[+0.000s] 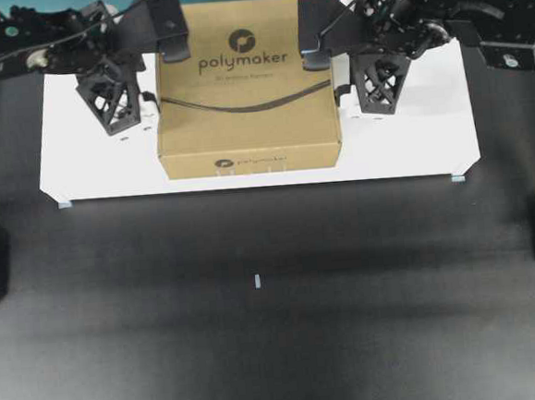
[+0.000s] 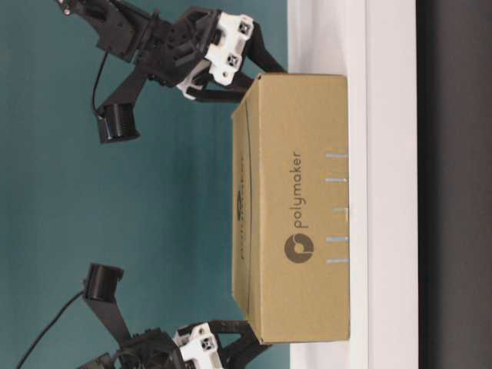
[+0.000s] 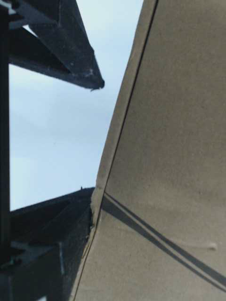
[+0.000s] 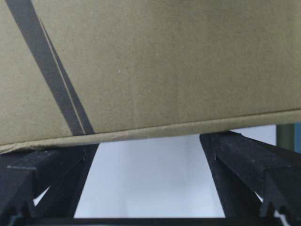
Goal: Place the cardboard box on the stand after clamping it between your arms.
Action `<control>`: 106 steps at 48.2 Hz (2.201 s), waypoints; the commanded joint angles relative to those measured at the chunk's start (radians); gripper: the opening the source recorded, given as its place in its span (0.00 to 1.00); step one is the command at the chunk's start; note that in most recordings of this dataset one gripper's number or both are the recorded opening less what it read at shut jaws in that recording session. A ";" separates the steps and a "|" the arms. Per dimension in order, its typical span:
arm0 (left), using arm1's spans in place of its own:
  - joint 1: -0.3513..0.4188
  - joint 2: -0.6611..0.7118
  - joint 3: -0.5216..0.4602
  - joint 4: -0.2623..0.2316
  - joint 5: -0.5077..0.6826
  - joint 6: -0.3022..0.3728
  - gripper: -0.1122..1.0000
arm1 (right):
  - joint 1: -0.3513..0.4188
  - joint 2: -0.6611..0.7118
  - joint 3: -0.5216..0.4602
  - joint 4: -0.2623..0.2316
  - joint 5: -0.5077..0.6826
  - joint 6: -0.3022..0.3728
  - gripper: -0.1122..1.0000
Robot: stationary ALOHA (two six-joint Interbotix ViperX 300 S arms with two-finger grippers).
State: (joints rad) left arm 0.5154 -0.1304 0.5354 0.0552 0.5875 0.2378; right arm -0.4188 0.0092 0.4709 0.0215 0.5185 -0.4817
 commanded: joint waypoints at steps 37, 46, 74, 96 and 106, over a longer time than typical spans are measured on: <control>-0.120 -0.417 0.137 -0.009 -0.035 0.009 0.84 | 0.083 -0.469 0.242 0.048 -0.117 0.282 0.84; -0.199 -0.584 0.232 -0.009 -0.143 -0.078 0.84 | 0.172 -0.586 0.324 0.046 -0.204 0.390 0.84; -0.383 -0.876 0.371 -0.009 -0.166 -0.169 0.84 | 0.380 -0.904 0.448 0.046 -0.301 0.462 0.84; -0.387 -1.012 0.442 -0.009 -0.190 -0.250 0.84 | 0.442 -1.098 0.551 0.046 -0.356 0.460 0.84; -0.388 -1.026 0.456 -0.009 -0.192 -0.250 0.84 | 0.442 -1.135 0.588 0.046 -0.388 0.462 0.84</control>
State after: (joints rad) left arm 0.1304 -1.1612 0.9986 0.0460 0.4065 -0.0107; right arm 0.0169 -1.1244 1.0508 0.0675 0.1488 -0.0276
